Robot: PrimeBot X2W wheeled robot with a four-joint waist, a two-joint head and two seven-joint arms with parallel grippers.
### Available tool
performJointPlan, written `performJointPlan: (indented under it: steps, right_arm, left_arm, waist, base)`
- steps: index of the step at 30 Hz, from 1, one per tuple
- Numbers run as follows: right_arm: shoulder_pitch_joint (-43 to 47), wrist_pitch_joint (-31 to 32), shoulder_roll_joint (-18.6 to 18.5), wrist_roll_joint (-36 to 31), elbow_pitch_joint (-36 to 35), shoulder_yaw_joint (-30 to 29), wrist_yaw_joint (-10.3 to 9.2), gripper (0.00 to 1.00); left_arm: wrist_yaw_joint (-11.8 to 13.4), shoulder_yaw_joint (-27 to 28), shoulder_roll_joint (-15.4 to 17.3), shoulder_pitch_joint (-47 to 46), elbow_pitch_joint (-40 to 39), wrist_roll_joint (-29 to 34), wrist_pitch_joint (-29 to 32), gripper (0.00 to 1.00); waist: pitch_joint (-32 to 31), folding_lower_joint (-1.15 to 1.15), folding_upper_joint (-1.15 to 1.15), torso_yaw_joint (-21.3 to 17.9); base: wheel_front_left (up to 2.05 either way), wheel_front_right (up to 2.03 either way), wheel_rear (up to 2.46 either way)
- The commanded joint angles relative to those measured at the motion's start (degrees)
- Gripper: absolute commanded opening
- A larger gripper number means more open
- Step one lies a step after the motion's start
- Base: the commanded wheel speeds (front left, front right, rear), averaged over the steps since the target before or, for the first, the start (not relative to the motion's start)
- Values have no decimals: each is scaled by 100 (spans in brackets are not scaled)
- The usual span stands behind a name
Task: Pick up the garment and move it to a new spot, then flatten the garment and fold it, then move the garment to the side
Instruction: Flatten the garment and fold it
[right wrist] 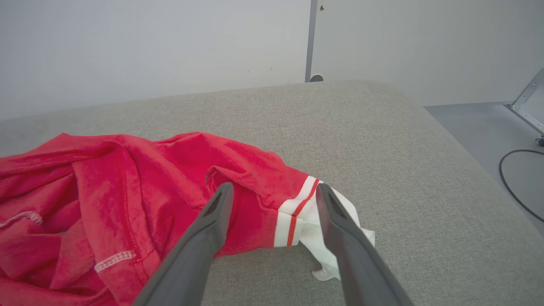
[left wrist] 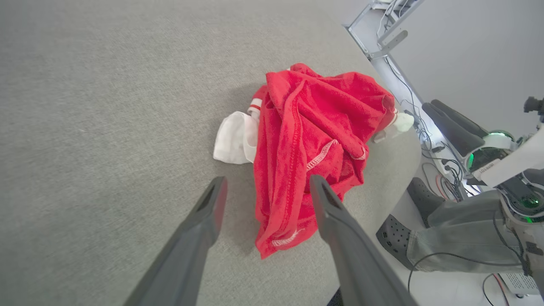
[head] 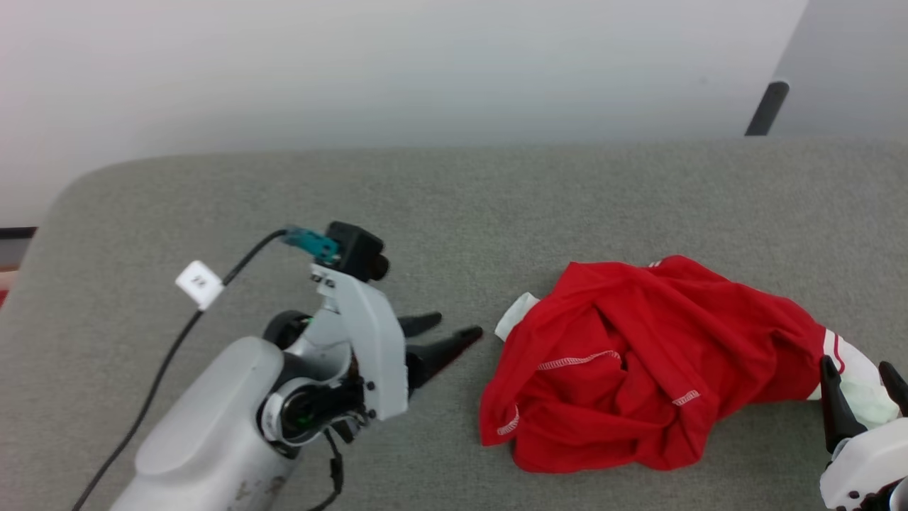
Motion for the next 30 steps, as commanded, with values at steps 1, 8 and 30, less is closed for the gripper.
performJointPlan:
  steps: [1,8,30]
  right_arm:
    - [-53,-50,21,2,13,6,-4,100]
    - [-212,-184,68,50,210,43,-4,100]
    - [-532,-520,128,136,781,213,-4,100]
  left_arm:
    - [18,-27,-29,-40,-25,-64,71,100]
    - [110,-243,-125,-252,-26,-91,535,100]
    - [50,-542,-490,-424,1008,-229,769,0]
  waist:
    - [107,0,0,-96]
    - [338,0,0,-247]
    - [600,0,0,-595]
  base:
    - [0,0,0]
    - [0,0,0]
    - [0,0,0]
